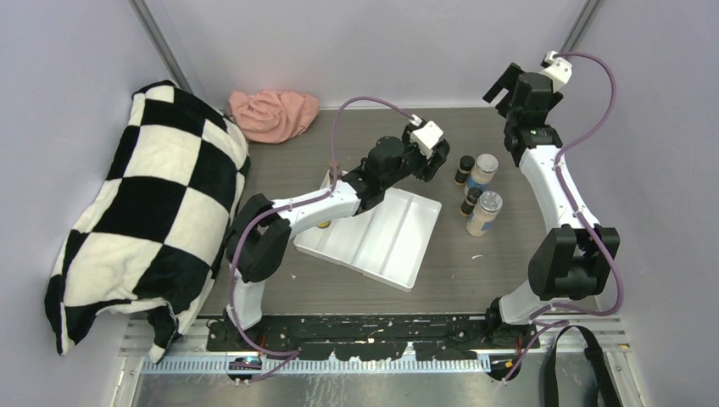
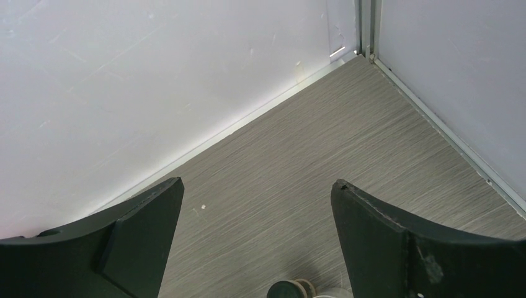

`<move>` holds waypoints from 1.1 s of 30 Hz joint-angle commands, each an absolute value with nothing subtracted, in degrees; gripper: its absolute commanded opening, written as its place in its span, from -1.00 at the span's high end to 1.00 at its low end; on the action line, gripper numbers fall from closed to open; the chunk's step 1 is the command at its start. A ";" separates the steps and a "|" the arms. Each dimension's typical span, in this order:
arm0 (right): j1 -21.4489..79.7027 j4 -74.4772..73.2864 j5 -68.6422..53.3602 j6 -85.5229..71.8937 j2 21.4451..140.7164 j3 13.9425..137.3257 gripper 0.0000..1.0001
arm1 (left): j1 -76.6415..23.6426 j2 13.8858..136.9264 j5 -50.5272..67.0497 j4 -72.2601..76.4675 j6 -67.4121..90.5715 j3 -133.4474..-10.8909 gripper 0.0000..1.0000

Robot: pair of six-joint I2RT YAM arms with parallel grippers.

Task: Organize the condiment bottles
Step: Place the bottle in the storage box.

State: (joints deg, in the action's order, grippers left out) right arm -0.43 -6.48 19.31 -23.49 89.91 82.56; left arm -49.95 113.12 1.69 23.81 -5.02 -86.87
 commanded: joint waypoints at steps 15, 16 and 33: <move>-0.09 -6.50 18.00 -27.00 79.61 77.48 -0.89 | -54.90 89.49 -21.04 28.39 -3.04 -68.31 0.99; -0.09 -6.53 17.90 -27.11 79.37 77.22 -0.89 | -54.99 88.40 -21.93 28.73 -2.74 -66.72 0.99; 0.00 -5.67 17.41 -28.04 78.38 75.06 -0.89 | -56.83 72.99 -30.47 30.58 2.30 -48.79 0.99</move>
